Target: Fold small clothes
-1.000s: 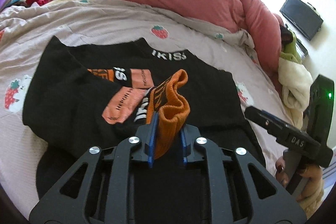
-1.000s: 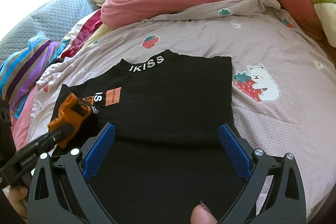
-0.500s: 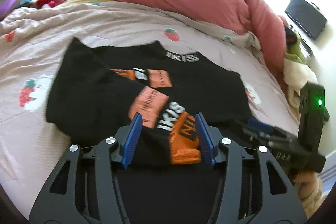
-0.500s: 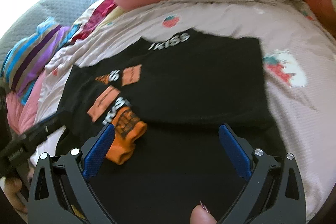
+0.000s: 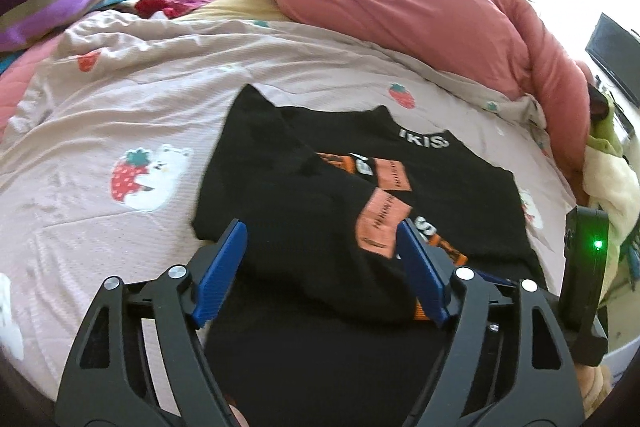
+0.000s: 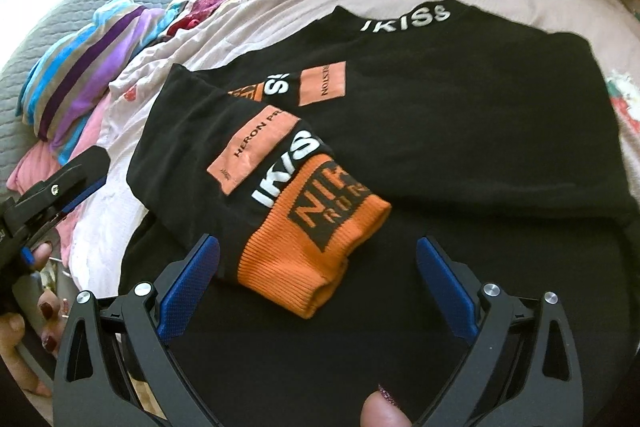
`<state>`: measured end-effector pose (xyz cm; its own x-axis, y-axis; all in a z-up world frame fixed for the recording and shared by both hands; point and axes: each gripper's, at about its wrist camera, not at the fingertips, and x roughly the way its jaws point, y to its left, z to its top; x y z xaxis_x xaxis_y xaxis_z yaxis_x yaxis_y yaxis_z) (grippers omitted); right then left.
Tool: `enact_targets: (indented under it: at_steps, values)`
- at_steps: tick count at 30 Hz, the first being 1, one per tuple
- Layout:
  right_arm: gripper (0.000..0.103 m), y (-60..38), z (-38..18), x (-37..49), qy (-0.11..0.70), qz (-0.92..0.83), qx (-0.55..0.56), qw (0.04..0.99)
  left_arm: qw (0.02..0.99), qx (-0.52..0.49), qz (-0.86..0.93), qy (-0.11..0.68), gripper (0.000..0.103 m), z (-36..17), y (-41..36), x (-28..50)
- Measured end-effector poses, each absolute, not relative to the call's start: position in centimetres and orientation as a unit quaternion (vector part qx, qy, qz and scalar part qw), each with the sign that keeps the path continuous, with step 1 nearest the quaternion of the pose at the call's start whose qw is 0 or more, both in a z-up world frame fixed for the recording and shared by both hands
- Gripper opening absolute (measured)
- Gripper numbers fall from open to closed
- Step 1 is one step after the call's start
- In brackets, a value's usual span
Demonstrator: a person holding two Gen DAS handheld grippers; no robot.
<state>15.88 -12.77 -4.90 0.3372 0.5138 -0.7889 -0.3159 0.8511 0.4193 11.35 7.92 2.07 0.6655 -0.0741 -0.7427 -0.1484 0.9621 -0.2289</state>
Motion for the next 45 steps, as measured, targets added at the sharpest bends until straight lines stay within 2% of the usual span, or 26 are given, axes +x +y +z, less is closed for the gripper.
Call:
enact_targets:
  at_steps: [1, 5, 8, 11, 13, 15, 31, 45]
  values:
    - [0.087, -12.6, -5.0, 16.0, 0.515, 0.253, 0.095, 0.813, 0.902, -0.137, 0.025, 0.408, 0.073, 2.0, 8.2, 11.3]
    - [0.072, -12.3, -5.2, 16.2, 0.508, 0.248, 0.093, 0.820, 0.900, -0.148, 0.036, 0.408, 0.077, 1.9, 9.3, 11.0]
    - [0.054, -12.2, -5.2, 16.4, 0.500, 0.246, 0.091, 0.826, 0.900, -0.151, 0.041, 0.406, 0.077, 1.8, 9.8, 10.8]
    - [0.035, -12.2, -5.1, 16.6, 0.490, 0.254, 0.089, 0.829, 0.900, -0.152, 0.043, 0.406, 0.077, 1.8, 9.9, 10.6]
    - [0.017, -11.8, -4.7, 16.5, 0.484, 0.268, 0.082, 0.829, 0.900, -0.151, 0.043, 0.407, 0.077, 1.7, 9.9, 10.5]
    - [0.011, -11.5, -4.1, 16.5, 0.473, 0.274, 0.071, 0.834, 0.899, -0.151, 0.043, 0.408, 0.077, 1.7, 10.0, 10.4]
    - [0.007, -13.2, 4.1, 19.3, 0.361, 0.277, 0.015, 0.890, 0.902, -0.151, 0.048, 0.402, 0.078, 2.5, 10.2, 10.4]
    - [0.007, -17.9, 4.1, 21.3, 0.347, 0.208, 0.020, 0.914, 0.901, -0.141, 0.043, 0.408, 0.078, 2.2, 9.4, 11.0]
